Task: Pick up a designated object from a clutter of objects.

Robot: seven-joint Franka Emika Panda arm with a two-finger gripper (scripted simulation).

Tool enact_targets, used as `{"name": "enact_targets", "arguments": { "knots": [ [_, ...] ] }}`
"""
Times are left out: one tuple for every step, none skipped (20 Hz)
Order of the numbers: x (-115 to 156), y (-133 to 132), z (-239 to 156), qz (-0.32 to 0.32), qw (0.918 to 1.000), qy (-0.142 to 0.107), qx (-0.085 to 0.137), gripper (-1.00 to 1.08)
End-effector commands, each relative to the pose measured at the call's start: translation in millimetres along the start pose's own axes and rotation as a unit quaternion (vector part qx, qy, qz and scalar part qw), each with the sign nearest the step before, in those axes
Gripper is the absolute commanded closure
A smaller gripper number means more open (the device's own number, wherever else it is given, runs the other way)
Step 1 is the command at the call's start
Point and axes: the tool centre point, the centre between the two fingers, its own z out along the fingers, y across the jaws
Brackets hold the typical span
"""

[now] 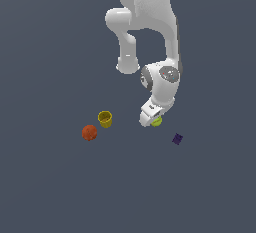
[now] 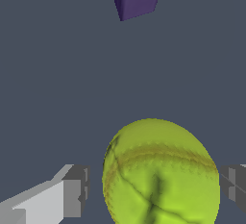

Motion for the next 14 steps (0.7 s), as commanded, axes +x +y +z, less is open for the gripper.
{"name": "enact_targets", "arguments": {
  "knots": [
    [0.5,0.1,3.7,0.000,1.0000,0.001,0.000,-0.92],
    [0.5,0.1,3.9,0.000,1.0000,0.001,0.000,-0.92],
    [0.5,0.1,3.9,0.000,1.0000,0.001,0.000,1.08],
    [0.5,0.1,3.9,0.000,1.0000,0.001,0.000,1.08],
    [0.5,0.1,3.9,0.000,1.0000,0.001,0.000,1.08],
    [0.5,0.1,3.9,0.000,1.0000,0.001,0.000,1.08],
    [0.5,0.1,3.9,0.000,1.0000,0.001,0.000,1.08],
    [0.5,0.1,3.9,0.000,1.0000,0.001,0.000,1.08],
    [0.5,0.1,3.9,0.000,1.0000,0.001,0.000,1.08],
    [0.5,0.1,3.9,0.000,1.0000,0.001,0.000,1.08],
    [0.5,0.1,3.9,0.000,1.0000,0.001,0.000,1.08],
    [0.5,0.1,3.9,0.000,1.0000,0.001,0.000,1.08],
    [0.4,0.9,3.0,0.000,1.0000,0.001,-0.001,1.08],
    [0.2,1.1,2.8,0.000,1.0000,0.001,-0.001,1.08]
  ]
}}
